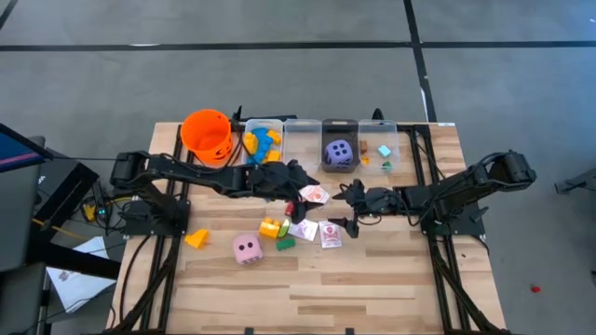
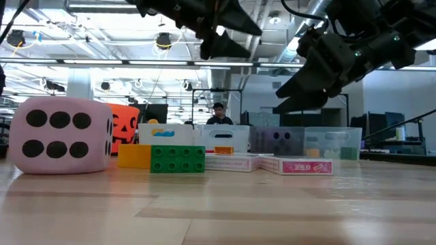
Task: Pick & Place Toys
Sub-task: Put the small yellow game piece into the right transparent bin
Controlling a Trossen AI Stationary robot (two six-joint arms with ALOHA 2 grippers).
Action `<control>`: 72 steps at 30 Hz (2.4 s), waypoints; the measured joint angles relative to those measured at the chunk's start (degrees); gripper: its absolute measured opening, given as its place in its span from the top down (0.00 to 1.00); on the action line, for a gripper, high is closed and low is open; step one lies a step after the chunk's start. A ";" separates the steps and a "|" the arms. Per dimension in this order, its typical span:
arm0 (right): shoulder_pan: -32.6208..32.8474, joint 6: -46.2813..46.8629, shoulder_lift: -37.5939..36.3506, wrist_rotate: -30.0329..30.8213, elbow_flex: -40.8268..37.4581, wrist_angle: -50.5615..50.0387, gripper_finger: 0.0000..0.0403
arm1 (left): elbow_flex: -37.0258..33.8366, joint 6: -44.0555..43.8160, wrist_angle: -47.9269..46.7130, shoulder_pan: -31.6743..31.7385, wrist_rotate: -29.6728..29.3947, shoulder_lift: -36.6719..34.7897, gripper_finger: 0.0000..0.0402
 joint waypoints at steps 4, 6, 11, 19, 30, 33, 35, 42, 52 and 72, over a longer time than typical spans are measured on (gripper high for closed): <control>0.72 1.37 0.00 0.02 0.00 0.04 0.05 | 0.00 0.00 5.03 0.00 0.00 0.00 0.19; 1.04 1.37 0.00 0.08 0.00 0.03 0.05 | 0.00 0.00 7.28 0.00 0.00 0.00 0.19; 0.98 1.39 0.00 0.10 0.00 0.06 0.05 | 0.00 -0.01 12.23 0.00 0.00 0.00 0.19; 0.93 1.29 0.00 0.18 0.00 1.47 0.05 | 0.00 -0.02 16.14 0.00 0.02 0.00 0.18; 0.92 0.90 0.00 0.54 0.00 1.78 0.05 | 0.00 -0.02 16.38 0.00 0.02 0.00 0.19; 0.92 0.90 -0.02 1.89 0.02 0.80 0.05 | 0.00 -0.02 16.38 0.00 0.02 0.00 0.19; 0.92 0.80 -0.02 3.38 0.02 -0.15 0.05 | 0.00 -0.02 16.39 0.01 0.02 0.00 0.19; 0.81 0.71 -0.02 6.47 0.02 -2.21 0.05 | 0.00 -0.02 16.40 0.00 0.02 0.00 0.18; -1.61 0.30 -0.02 6.44 0.02 -1.05 0.05 | -0.04 0.58 19.33 0.15 0.02 0.00 0.19; -2.05 -8.37 0.07 6.20 0.02 -1.75 0.05 | -0.02 -0.87 34.63 0.26 0.04 -0.07 0.19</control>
